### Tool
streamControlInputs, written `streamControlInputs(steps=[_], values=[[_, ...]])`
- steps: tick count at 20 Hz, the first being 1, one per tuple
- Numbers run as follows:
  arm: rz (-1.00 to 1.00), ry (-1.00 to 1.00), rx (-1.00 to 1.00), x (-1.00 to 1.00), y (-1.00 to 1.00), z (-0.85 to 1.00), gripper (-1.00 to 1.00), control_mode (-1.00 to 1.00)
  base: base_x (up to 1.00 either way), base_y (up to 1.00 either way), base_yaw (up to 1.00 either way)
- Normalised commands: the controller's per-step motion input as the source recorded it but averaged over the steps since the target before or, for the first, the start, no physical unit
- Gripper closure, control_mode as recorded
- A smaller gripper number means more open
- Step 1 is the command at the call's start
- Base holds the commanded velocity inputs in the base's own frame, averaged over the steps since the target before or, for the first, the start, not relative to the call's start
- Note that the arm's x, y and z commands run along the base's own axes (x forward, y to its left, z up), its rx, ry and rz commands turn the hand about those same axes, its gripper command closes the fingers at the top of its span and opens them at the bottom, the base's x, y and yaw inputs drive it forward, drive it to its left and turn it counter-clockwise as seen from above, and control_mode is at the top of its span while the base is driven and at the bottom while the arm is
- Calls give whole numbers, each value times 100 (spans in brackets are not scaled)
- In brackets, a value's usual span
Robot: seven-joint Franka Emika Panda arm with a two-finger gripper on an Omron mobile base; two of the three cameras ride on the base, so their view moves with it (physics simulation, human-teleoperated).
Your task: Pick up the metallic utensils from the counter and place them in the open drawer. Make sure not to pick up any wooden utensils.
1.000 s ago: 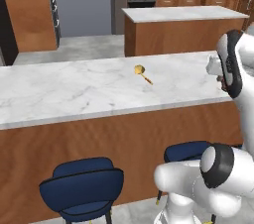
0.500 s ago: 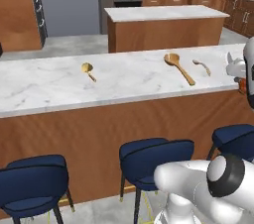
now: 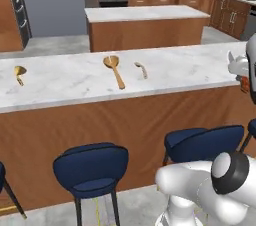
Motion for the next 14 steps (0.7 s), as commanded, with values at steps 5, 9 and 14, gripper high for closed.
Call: streamControlInputs(steps=[5,9,14], values=[[0,0,0,0,0,0,100,100,-100,-100,0],[0,0,0,0,0,0,100,100,-100,-100,0],[0,0,0,0,0,0,100,100,-3,-100,-5]])
